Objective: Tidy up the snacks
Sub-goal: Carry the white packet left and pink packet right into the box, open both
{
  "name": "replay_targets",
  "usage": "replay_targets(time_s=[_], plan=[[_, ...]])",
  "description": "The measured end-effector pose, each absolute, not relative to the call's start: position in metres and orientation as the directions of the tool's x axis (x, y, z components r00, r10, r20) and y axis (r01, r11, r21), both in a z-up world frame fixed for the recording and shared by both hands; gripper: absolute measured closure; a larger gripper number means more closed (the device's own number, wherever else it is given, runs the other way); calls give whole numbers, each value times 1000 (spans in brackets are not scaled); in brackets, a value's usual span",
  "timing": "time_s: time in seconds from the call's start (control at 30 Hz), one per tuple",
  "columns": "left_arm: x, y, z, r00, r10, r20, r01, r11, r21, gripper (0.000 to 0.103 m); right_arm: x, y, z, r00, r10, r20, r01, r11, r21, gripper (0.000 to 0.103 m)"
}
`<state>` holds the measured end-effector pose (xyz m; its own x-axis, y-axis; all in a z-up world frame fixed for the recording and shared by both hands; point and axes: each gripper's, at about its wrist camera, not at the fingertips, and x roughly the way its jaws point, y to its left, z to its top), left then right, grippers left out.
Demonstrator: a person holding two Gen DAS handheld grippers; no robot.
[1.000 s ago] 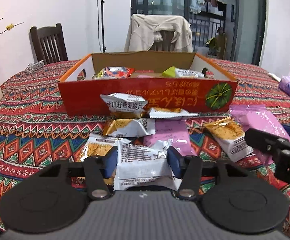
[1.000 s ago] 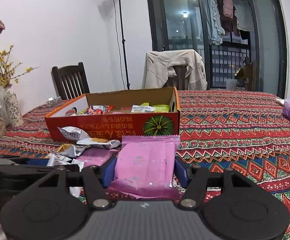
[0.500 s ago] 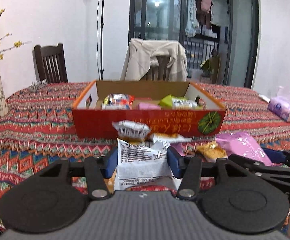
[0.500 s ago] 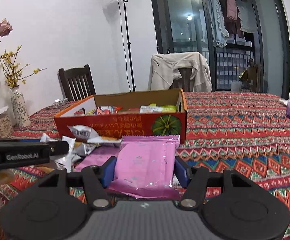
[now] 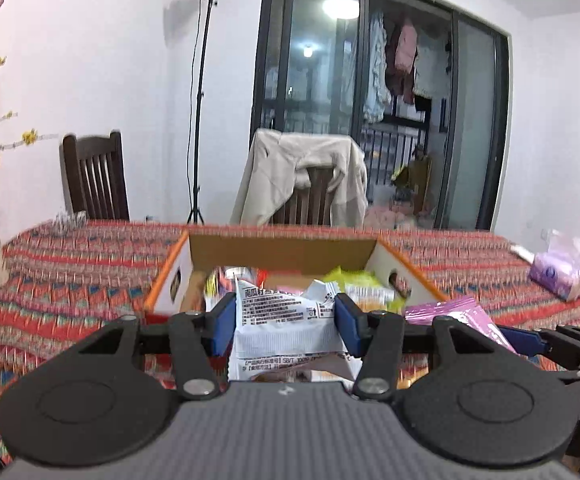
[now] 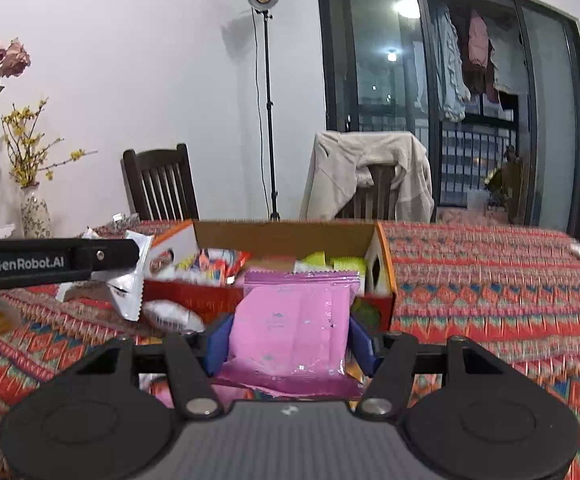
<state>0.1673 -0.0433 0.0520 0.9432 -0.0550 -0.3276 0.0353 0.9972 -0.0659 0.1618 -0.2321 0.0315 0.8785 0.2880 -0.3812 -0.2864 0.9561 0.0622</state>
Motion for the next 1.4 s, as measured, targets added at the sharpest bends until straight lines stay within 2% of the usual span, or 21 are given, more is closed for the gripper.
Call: replay_targets(time_s=[0.4,0.73,0.93,1.13,1.2,1.4], plan=[[190,-33,60,960,-44,-276,16,995,-102,50,203,-218,41,881,301,-364,-307,951,43,42],[228,-26,74,954,-56,-295,20,992,-125,50,250,-218,61,893,285,-347,-283,957,59,42],[269,-28,84,957,-7,-290,-29,993,-118,50,294,-214,59,913,248,-323,-238,969,70,42],[302,-26,52,956,33,-291,-80,985,-151,50,320,-217,30,913,237,-331,-210,971,116,42],[309,-28,41,949,48,-313,-84,991,-103,50,324,-218,23,908,239,-345,-215,971,105,42],[319,-23,24,937,59,-343,-93,992,-86,50,329,-213,9,895,238,-377,-229,971,69,42]])
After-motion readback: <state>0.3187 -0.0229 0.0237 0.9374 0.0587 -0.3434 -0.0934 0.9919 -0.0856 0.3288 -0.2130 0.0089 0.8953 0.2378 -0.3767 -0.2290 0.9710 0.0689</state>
